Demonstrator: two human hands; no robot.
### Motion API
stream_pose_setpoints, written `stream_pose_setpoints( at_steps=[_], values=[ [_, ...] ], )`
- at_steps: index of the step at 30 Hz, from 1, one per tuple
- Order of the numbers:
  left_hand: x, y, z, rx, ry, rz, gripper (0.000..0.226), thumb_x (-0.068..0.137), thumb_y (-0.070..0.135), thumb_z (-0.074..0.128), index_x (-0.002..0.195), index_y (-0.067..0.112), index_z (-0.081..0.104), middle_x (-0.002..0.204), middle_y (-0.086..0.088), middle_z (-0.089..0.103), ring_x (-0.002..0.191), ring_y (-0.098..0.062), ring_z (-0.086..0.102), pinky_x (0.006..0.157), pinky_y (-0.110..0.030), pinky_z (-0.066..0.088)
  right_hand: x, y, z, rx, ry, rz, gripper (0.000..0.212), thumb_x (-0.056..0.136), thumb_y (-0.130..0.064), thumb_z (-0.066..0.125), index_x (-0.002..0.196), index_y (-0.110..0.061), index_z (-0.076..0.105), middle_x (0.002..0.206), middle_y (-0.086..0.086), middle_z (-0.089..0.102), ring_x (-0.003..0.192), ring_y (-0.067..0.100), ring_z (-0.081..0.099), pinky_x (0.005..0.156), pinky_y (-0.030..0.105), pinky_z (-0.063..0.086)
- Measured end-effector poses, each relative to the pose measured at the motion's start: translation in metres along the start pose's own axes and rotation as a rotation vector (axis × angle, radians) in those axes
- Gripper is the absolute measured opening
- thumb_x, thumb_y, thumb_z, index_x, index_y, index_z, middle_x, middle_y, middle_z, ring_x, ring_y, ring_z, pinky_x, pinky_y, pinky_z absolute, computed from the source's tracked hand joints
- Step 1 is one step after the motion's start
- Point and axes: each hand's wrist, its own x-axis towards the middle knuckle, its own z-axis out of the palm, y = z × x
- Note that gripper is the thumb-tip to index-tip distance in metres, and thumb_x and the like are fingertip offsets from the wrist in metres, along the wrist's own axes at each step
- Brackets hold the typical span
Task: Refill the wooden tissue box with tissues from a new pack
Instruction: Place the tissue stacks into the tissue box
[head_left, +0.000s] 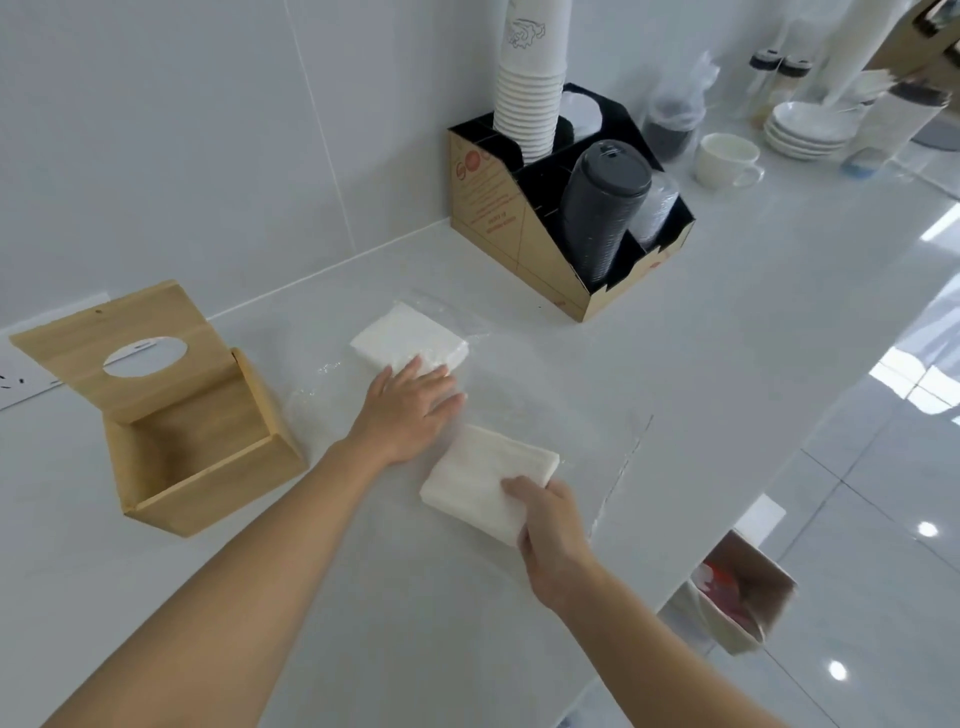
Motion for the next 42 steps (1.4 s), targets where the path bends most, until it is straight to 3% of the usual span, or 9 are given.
stream_pose_setpoints(
  at_steps=[3, 7, 18, 21, 27, 30, 36, 39, 42],
  values=[
    [-0.001, -0.002, 0.0, 0.027, -0.014, 0.008, 0.047, 0.096, 0.05, 0.03, 0.136, 0.03, 0.04, 0.154, 0.01, 0.025, 0.145, -0.013, 0.005, 0.115, -0.038, -0.003, 0.0, -0.007, -0.008, -0.045, 0.021, -0.058, 0.022, 0.084, -0.006, 0.052, 0.103, -0.015, 0.061, 0.099, 0.01, 0.068, 0.091, 0.029, 0.063, 0.084, 0.048, 0.052],
    [-0.007, -0.003, 0.001, 0.049, -0.012, 0.014, 0.049, 0.095, 0.051, 0.029, 0.138, 0.029, 0.037, 0.155, 0.01, 0.022, 0.145, -0.013, 0.002, 0.115, -0.037, -0.005, -0.004, -0.021, -0.019, -0.086, 0.061, -0.18, 0.018, 0.084, -0.005, 0.052, 0.093, -0.014, 0.064, 0.086, 0.007, 0.069, 0.078, 0.025, 0.065, 0.068, 0.04, 0.054],
    [-0.003, 0.008, 0.017, 0.253, 0.013, 0.014, 0.051, 0.097, 0.047, 0.026, 0.141, 0.023, 0.03, 0.158, 0.005, 0.012, 0.145, -0.02, -0.003, 0.116, -0.042, -0.005, -0.033, -0.073, -0.075, -0.314, 0.176, -0.295, 0.011, 0.083, -0.007, 0.054, 0.091, -0.003, 0.061, 0.09, 0.014, 0.06, 0.082, 0.029, 0.055, 0.08, 0.052, 0.05],
    [-0.001, 0.011, 0.021, 0.308, 0.019, 0.012, 0.051, 0.097, 0.046, 0.027, 0.141, 0.022, 0.03, 0.158, 0.003, 0.011, 0.145, -0.021, -0.003, 0.115, -0.042, -0.005, -0.047, -0.084, -0.088, -0.354, 0.196, -0.366, 0.015, 0.083, -0.007, 0.054, 0.093, 0.003, 0.06, 0.086, 0.015, 0.059, 0.079, 0.028, 0.054, 0.069, 0.042, 0.046],
    [-0.002, 0.018, 0.018, 0.258, 0.067, 0.004, 0.05, 0.096, 0.045, 0.033, 0.139, 0.021, 0.035, 0.157, 0.001, 0.016, 0.145, -0.019, -0.001, 0.115, -0.04, -0.005, -0.073, -0.105, -0.091, -0.315, 0.075, -0.471, 0.013, 0.085, -0.009, 0.056, 0.094, -0.003, 0.065, 0.095, 0.023, 0.066, 0.084, 0.032, 0.06, 0.076, 0.044, 0.045],
    [-0.004, 0.027, 0.007, 0.073, 0.175, 0.021, 0.043, 0.095, 0.039, 0.042, 0.131, 0.016, 0.048, 0.15, -0.004, 0.034, 0.143, -0.02, 0.015, 0.115, -0.036, 0.007, -0.077, -0.111, -0.075, -0.288, -0.028, -0.499, 0.016, 0.086, -0.008, 0.056, 0.096, -0.008, 0.068, 0.101, 0.014, 0.071, 0.088, 0.025, 0.064, 0.08, 0.04, 0.048],
    [-0.031, 0.041, -0.034, -0.929, 0.251, -0.172, 0.026, 0.09, 0.033, 0.047, 0.098, 0.013, 0.062, 0.091, -0.002, 0.069, 0.093, -0.022, 0.065, 0.081, -0.027, 0.047, -0.066, -0.109, -0.029, -0.269, -0.24, -0.432, 0.017, 0.084, -0.009, 0.056, 0.092, -0.012, 0.071, 0.093, 0.005, 0.073, 0.082, 0.017, 0.066, 0.072, 0.029, 0.052],
    [-0.048, 0.031, -0.049, -1.211, 0.236, -0.272, 0.034, 0.095, 0.034, 0.045, 0.107, 0.006, 0.059, 0.094, -0.009, 0.068, 0.09, -0.025, 0.063, 0.072, -0.021, 0.051, -0.059, -0.103, -0.003, -0.27, -0.339, -0.393, 0.017, 0.084, -0.009, 0.055, 0.091, -0.011, 0.071, 0.089, 0.004, 0.073, 0.079, 0.016, 0.067, 0.063, 0.024, 0.054],
    [-0.068, 0.017, -0.06, -1.411, 0.125, -0.389, 0.056, 0.093, 0.05, 0.038, 0.121, 0.005, 0.055, 0.114, -0.016, 0.065, 0.107, -0.03, 0.062, 0.085, -0.031, 0.051, -0.053, -0.096, 0.022, -0.281, -0.425, -0.342, 0.017, 0.084, -0.009, 0.056, 0.093, -0.008, 0.071, 0.093, 0.008, 0.073, 0.081, 0.019, 0.068, 0.064, 0.03, 0.055]
  ],
)
